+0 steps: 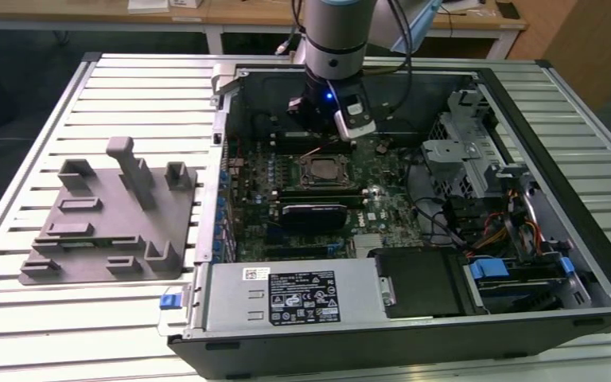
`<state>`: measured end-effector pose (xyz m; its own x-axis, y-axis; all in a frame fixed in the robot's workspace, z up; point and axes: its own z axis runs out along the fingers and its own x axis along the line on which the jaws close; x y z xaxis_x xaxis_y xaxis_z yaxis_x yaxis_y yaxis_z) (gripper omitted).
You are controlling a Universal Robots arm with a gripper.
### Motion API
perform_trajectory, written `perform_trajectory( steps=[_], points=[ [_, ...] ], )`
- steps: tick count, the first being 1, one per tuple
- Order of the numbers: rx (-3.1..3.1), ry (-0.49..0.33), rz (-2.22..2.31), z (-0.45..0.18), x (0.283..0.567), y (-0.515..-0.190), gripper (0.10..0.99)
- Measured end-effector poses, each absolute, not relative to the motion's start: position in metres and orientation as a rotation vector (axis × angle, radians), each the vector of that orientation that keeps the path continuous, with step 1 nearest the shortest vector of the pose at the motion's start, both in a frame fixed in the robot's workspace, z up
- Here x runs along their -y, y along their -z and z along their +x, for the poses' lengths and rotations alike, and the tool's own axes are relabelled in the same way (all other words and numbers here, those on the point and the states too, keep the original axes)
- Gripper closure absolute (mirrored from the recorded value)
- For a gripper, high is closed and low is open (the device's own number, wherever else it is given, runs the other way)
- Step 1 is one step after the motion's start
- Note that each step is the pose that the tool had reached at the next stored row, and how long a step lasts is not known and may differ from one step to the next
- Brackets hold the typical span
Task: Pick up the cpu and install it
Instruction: 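Install the first cpu locking lever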
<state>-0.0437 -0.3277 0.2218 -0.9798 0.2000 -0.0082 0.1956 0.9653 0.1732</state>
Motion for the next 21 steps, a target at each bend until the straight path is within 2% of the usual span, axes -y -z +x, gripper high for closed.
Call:
perform_trajectory(
  steps=[21],
  points=[
    [-3.033,-0.272,0.326,-0.044,0.327,-0.210,0.976]
  ],
)
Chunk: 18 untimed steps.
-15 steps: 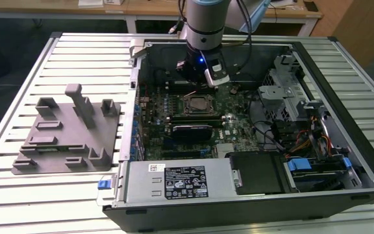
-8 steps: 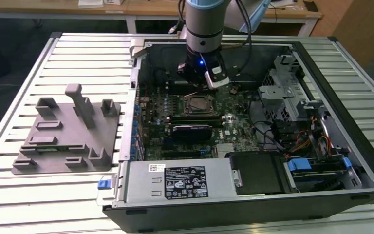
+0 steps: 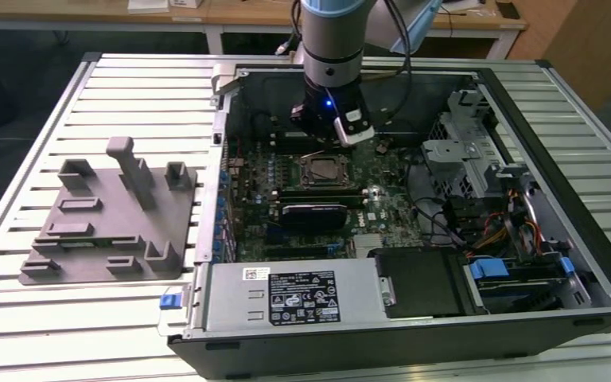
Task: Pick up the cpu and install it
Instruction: 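Install the first cpu locking lever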
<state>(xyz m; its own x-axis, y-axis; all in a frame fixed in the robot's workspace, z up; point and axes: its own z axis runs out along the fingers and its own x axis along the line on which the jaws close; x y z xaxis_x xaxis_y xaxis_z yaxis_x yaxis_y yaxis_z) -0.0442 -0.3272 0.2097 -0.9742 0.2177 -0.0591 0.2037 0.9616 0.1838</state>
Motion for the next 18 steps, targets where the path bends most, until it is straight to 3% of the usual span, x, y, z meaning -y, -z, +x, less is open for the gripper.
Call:
perform_trajectory(
  steps=[18],
  points=[
    [-2.981,-0.263,0.519,-0.0495,0.3251,-0.2053,0.976]
  ],
)
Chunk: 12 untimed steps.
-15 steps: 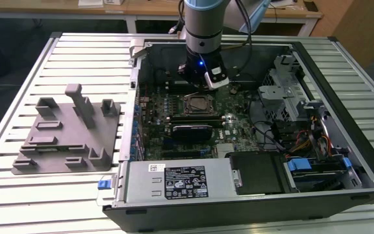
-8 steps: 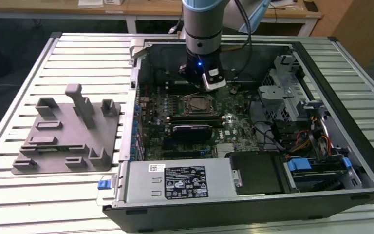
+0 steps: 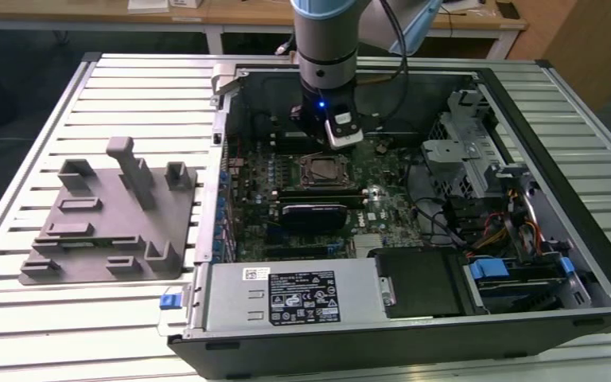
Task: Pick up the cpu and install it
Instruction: 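Install the first cpu locking lever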
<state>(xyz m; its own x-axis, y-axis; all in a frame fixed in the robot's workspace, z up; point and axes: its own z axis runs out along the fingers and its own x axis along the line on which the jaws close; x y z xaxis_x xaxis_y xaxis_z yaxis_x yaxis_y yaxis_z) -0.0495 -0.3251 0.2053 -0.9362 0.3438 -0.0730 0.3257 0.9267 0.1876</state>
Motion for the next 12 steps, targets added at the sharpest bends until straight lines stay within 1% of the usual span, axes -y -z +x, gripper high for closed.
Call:
perform_trajectory(
  steps=[12],
  points=[
    [-2.962,-0.263,0.542,-0.0497,0.3191,-0.2028,0.976]
  ],
)
